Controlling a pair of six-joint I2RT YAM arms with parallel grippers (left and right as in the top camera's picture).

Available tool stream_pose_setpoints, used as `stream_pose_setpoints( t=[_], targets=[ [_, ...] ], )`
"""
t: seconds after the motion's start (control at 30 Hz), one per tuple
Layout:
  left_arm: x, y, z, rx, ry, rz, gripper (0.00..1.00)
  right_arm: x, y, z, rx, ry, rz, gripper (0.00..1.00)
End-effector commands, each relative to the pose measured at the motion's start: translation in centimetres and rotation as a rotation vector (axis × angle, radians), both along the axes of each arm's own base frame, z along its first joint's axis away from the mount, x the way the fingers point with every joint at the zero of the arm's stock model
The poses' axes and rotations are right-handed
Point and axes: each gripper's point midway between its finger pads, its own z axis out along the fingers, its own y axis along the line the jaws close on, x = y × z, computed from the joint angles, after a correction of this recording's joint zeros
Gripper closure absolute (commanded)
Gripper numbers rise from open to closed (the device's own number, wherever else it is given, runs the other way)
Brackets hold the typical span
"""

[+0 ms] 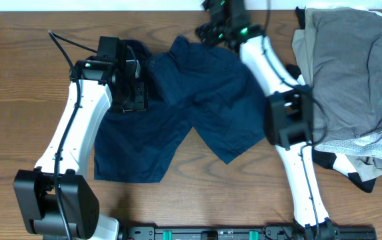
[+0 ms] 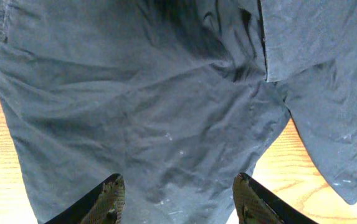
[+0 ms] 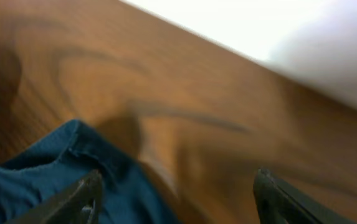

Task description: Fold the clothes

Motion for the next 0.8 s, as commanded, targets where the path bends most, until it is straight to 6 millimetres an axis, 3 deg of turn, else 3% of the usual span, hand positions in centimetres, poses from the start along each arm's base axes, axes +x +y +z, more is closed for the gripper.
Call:
stream_pose_setpoints(
  t=[0.0,0.2,0.37,0.47,0.57,0.67,0.77],
  targets=[
    [0.2,0.2,0.6,0.003,-0.013,0.01,0.43,-1.5,4.7,-1.5,0.03,-0.005,0.094,0.25],
    [0.2,0.2,0.6,0.003,-0.013,0.01,0.43,-3.0,8.5,-3.7,0.036,-0.014,0.149,0.26],
    [0.3,0.2,0.6,0.005,-0.015,0.002,0.43,-2.9,8.5,-4.0,0.039,-0.011,0.134,0.32],
    [0.3,0.2,0.6,0.005,-0.017,0.0,0.43,-2.0,7.9,-2.5,0.072,-0.013,0.109,0.45],
    [0.5,0.2,0.6,0.005,-0.024,-0.001,0.43,-1.5,7.5,-0.4,0.094,-0.017,0.111,0.77],
    [0.6,0.2,0.6,0.004,-0.03,0.0,0.43,-1.2,6.8,2.0,0.087,-0.021,0.106,0.89],
    [0.7,0.2,0.6,0.003,-0.035,0.0,0.43,-1.2,6.4,4.8,0.071,-0.045,0.12,0.94]
  ],
)
